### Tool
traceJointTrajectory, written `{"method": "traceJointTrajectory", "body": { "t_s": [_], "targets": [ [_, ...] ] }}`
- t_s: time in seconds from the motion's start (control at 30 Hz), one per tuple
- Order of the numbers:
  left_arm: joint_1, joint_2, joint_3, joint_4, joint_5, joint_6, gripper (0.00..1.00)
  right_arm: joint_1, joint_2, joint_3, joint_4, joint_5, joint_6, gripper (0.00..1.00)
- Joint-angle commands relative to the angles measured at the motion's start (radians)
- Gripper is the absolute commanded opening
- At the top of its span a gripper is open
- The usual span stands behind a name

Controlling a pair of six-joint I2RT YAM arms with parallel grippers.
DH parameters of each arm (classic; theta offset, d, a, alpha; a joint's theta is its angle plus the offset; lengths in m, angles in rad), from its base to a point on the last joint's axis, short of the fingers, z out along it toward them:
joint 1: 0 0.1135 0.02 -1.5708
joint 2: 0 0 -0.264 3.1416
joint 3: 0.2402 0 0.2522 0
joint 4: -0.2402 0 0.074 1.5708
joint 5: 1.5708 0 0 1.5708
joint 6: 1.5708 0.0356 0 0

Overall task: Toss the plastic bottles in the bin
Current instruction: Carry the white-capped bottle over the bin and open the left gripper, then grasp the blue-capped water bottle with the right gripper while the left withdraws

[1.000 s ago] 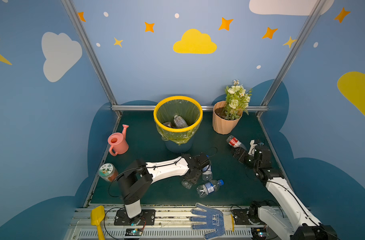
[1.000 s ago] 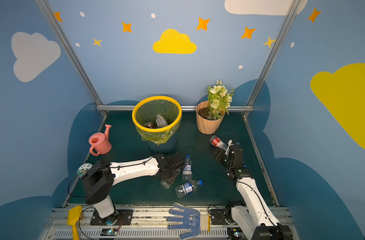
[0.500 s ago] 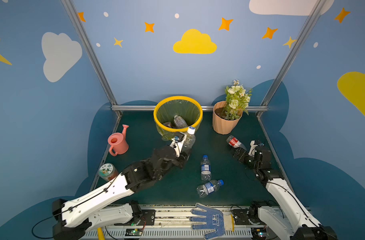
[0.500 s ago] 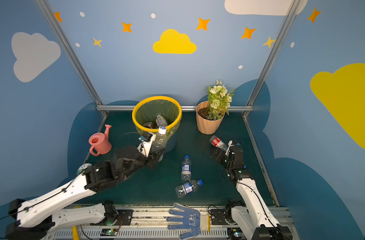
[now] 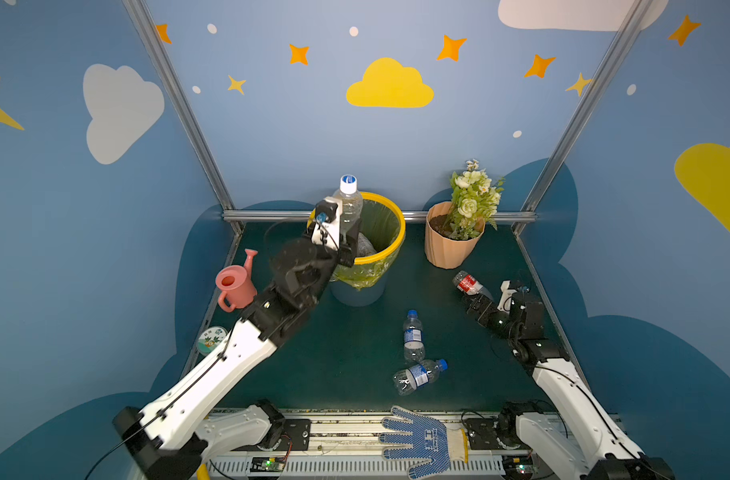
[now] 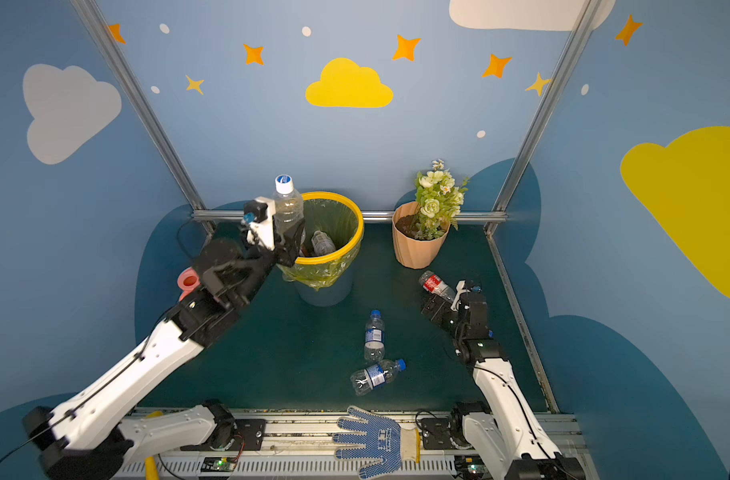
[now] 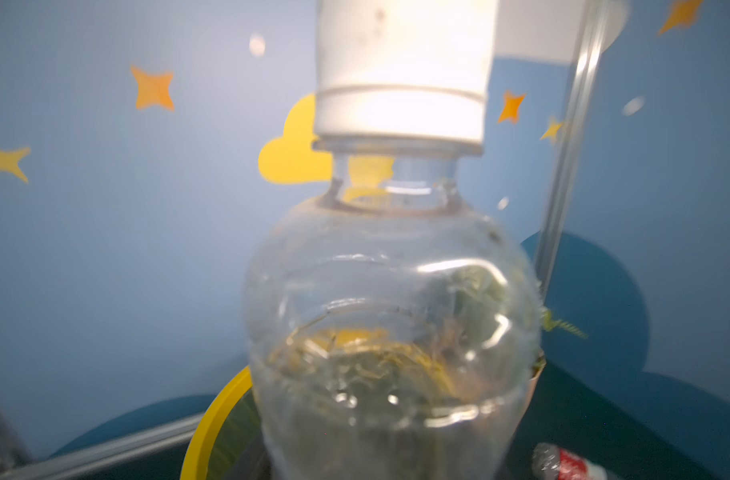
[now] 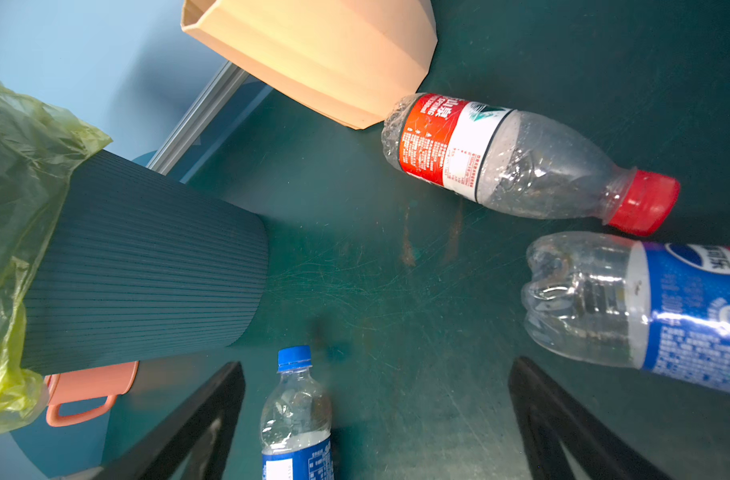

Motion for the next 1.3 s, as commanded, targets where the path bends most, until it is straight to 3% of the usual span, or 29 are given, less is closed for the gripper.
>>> {"method": "traceJointTrajectory", "body": {
  "t_s": [0.0, 0.1, 0.13, 0.37, 0.53, 0.9, 1.13, 1.27],
  "targets": [
    [0.067, 0.140, 0.116, -0.226, 0.185, -0.183, 0.66, -0.005, -0.012, -0.002, -0.006, -0.020, -0.005, 0.97],
    [0.060, 0.153, 0.147, -0.263, 0.268, -0.173, 0.99, -0.007, -0.031, -0.001, -0.021, -0.004, -0.015, 0.97],
    [0.058, 0.122, 0.126, -0.227, 0.273, -0.168, 1.00, -0.007, -0.039, -0.002, -0.022, 0.000, -0.019, 0.97],
    [0.031, -0.162, -0.021, -0.079, 0.148, -0.130, 1.00, -0.006, -0.039, 0.001, -0.008, -0.002, -0.020, 0.97],
    [0.029, -0.290, -0.145, -0.044, 0.097, -0.150, 1.00, 0.000, 0.023, 0.045, 0.001, -0.097, -0.036, 0.97],
    [0.030, -0.366, -0.350, -0.086, 0.042, -0.250, 1.00, 0.118, 0.179, 0.143, -0.042, -0.136, -0.080, 0.92],
    [0.033, -0.421, -0.486, -0.123, -0.038, -0.359, 1.00, 0.257, 0.380, 0.268, -0.145, -0.166, -0.149, 0.89],
    [0.034, -0.455, -0.586, -0.093, -0.027, -0.396, 1.00, 0.311, 0.478, 0.310, -0.184, -0.187, -0.169, 0.88]
  ]
}}
